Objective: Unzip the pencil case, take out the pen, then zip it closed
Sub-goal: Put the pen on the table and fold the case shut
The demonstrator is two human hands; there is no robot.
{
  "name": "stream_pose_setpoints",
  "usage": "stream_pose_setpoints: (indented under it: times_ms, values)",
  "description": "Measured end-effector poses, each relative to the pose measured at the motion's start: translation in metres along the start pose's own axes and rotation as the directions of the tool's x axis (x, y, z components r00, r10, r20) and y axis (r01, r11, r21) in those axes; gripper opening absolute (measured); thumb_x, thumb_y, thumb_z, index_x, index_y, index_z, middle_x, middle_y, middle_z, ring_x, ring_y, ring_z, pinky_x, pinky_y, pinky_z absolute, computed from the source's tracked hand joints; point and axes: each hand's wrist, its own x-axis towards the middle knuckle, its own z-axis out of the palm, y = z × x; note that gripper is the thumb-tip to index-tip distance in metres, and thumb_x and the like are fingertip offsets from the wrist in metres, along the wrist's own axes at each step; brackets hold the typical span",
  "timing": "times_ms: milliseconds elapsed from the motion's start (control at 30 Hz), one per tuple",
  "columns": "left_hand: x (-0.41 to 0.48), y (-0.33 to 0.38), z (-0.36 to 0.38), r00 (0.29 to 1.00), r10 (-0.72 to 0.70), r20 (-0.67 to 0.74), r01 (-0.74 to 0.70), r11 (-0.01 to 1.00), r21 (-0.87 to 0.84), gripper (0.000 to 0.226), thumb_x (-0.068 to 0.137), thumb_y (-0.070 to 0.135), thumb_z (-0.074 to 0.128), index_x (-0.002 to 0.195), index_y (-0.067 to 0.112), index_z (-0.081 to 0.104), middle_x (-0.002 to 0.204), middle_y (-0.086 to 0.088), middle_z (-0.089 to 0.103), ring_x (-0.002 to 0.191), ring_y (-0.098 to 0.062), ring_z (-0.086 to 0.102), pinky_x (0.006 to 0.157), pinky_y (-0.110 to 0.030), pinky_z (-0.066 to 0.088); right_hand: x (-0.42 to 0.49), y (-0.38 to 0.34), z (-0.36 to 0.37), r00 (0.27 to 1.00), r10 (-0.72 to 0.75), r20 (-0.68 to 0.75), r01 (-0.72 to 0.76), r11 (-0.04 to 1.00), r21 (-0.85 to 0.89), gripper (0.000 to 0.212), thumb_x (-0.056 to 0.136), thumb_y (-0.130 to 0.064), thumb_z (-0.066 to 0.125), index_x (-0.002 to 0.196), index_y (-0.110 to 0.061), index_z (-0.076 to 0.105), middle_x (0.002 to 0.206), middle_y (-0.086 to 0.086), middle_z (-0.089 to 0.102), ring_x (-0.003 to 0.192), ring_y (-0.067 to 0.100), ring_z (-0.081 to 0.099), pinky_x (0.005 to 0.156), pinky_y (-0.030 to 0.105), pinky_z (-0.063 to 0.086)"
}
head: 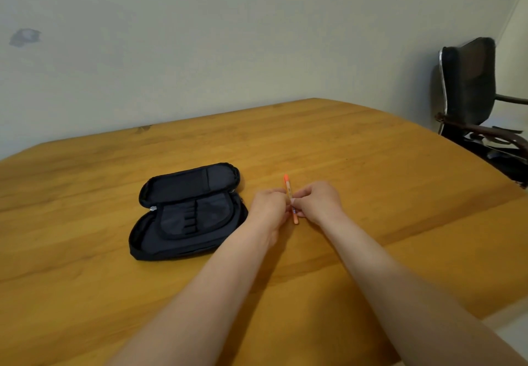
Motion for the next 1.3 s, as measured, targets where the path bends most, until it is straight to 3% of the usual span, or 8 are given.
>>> stream_pose_setpoints:
  times_ms: [100,267,400,633,833,933,1133,1300]
  values:
    - [-0.001,0.001,0.000,1.000,0.001,0.003,-0.001,1.000,0.012,0.027,0.087,-0.010,0.043,0.100,0.010,0.056,0.086,-0.013,0.063,0.080,-0.021,0.063,0.065,-0.024,0.052,0.000,-0.001,0.000,0.999,-0.032,-0.004,0.032,0.998,-0.055,0.005,0.080,-0.014,0.073,0.079,-0.013,0.078,0.086,0.013,0.077,0.088,0.030,0.072,0.084,0.045,0.057]
    - [0.000,0.001,0.000,1.000,-0.013,-0.006,0.013,1.000,0.024,0.023,0.087,-0.009,0.042,0.090,0.009,0.056,0.094,-0.016,0.064,0.095,-0.027,0.063,0.085,-0.032,0.051,0.000,-0.004,-0.002,0.998,-0.059,0.003,0.059,0.988,-0.144,0.011,0.082,-0.016,0.070,0.087,-0.011,0.079,0.092,0.013,0.077,0.092,0.029,0.071,0.084,0.040,0.056]
    - [-0.003,0.002,-0.002,1.000,-0.006,0.009,0.006,1.000,0.029,0.027,0.085,-0.010,0.044,0.071,0.010,0.056,0.087,-0.015,0.062,0.081,-0.023,0.061,0.074,-0.028,0.051,-0.002,-0.005,-0.003,0.997,-0.075,0.002,0.074,0.976,-0.203,0.011,0.082,-0.017,0.069,0.080,-0.014,0.080,0.084,0.011,0.077,0.085,0.026,0.071,0.079,0.036,0.056]
    - [-0.005,0.003,-0.004,1.000,-0.015,0.007,0.014,0.999,0.041,0.028,0.084,-0.009,0.042,0.067,0.011,0.052,0.095,-0.019,0.055,0.092,-0.028,0.054,0.077,-0.031,0.046,-0.002,-0.004,-0.002,0.998,-0.067,-0.022,0.062,0.982,-0.177,0.009,0.081,-0.015,0.071,0.075,-0.013,0.077,0.083,0.012,0.077,0.086,0.029,0.072,0.083,0.041,0.057]
    - [-0.009,0.011,-0.015,0.996,0.067,-0.054,-0.066,0.998,0.021,0.025,0.087,-0.005,0.051,0.108,0.007,0.059,0.106,-0.015,0.061,0.103,-0.025,0.061,0.081,-0.029,0.051,-0.003,-0.004,-0.001,0.995,-0.060,-0.079,0.050,0.991,-0.122,0.020,0.081,-0.020,0.072,0.098,-0.009,0.075,0.101,0.014,0.075,0.101,0.029,0.068,0.085,0.032,0.051]
    - [-0.010,0.016,-0.022,0.991,0.119,-0.062,-0.117,0.992,0.038,0.034,0.088,-0.001,0.053,0.121,0.006,0.058,0.111,-0.012,0.061,0.106,-0.023,0.060,0.087,-0.030,0.051,-0.007,-0.014,0.002,0.988,-0.115,-0.108,0.103,0.989,-0.111,0.025,0.086,-0.027,0.068,0.107,-0.014,0.072,0.102,0.009,0.074,0.082,0.016,0.067,0.071,0.026,0.042]
    - [-0.015,0.023,-0.041,0.959,0.259,-0.112,-0.236,0.953,0.187,0.038,0.087,0.006,0.052,0.122,0.019,0.061,0.119,-0.003,0.062,0.110,-0.017,0.058,0.099,-0.039,0.048,-0.018,-0.042,0.012,0.969,-0.241,-0.055,0.241,0.971,-0.012,0.033,0.092,-0.034,0.059,0.118,-0.016,0.065,0.114,0.005,0.069,0.072,0.020,0.060,0.073,0.027,0.043]
    - [-0.018,0.028,-0.064,0.898,0.397,-0.192,-0.340,0.901,0.271,0.036,0.088,0.005,0.051,0.117,0.025,0.062,0.116,0.004,0.064,0.103,-0.009,0.058,0.090,-0.030,0.050,-0.024,-0.060,0.028,0.957,-0.291,0.013,0.291,0.956,0.031,0.033,0.094,-0.037,0.056,0.116,-0.015,0.066,0.116,0.004,0.069,0.102,0.015,0.060,0.079,0.026,0.039]
